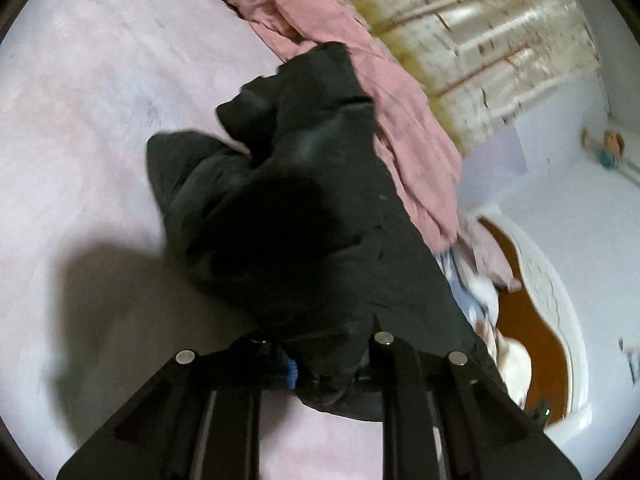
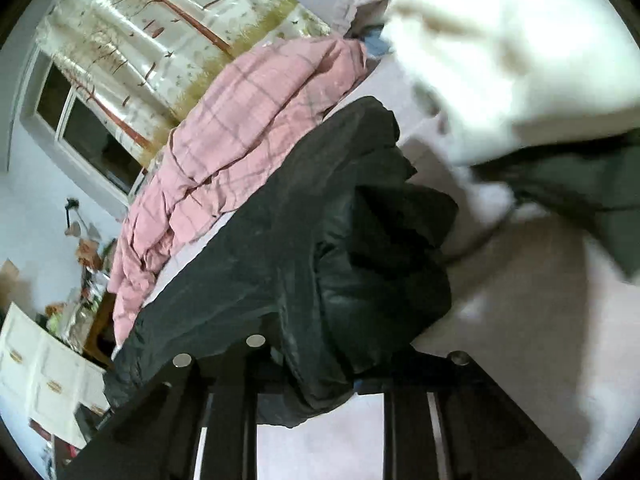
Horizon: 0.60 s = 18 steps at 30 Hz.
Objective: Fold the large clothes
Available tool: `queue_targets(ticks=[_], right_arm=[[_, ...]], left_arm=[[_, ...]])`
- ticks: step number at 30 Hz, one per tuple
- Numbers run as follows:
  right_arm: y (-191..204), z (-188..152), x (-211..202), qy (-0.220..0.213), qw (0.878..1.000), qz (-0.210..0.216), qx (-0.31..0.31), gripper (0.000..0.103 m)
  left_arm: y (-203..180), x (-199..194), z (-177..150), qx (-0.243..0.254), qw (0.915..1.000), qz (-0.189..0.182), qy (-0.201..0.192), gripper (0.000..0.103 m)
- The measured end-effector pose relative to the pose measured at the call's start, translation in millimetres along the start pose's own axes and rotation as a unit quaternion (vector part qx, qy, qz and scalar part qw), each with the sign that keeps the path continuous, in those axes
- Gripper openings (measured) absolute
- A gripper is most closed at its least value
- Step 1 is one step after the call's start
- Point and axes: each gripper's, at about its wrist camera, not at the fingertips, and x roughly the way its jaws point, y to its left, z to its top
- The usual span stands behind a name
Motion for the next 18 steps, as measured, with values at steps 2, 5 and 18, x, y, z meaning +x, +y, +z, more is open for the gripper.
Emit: queue_targets(ticks=[2, 5, 18], right_arm=[[-11.6, -6.2, -32.3, 0.000, 1.000, -0.009, -0.003, 0.020], [-35.6, -24.0, -66.2, -0.009, 1.000, -0.024, -0.003, 0.021], [-68.5, -34.8, -67.5, 0.006, 0.998, -0.029, 0.055, 0.054]], left_arm=[[-12.2, -13.8, -16.5, 0.017, 0.9996, -0.009, 0.022, 0.018], [-43.3, -30.4, -46.7, 0.130, 0.9898, 0.058, 0.007, 0.042], [-182.3, -60.2, -116.5, 0.375, 0.9085, 0.088, -0.163, 0.030]])
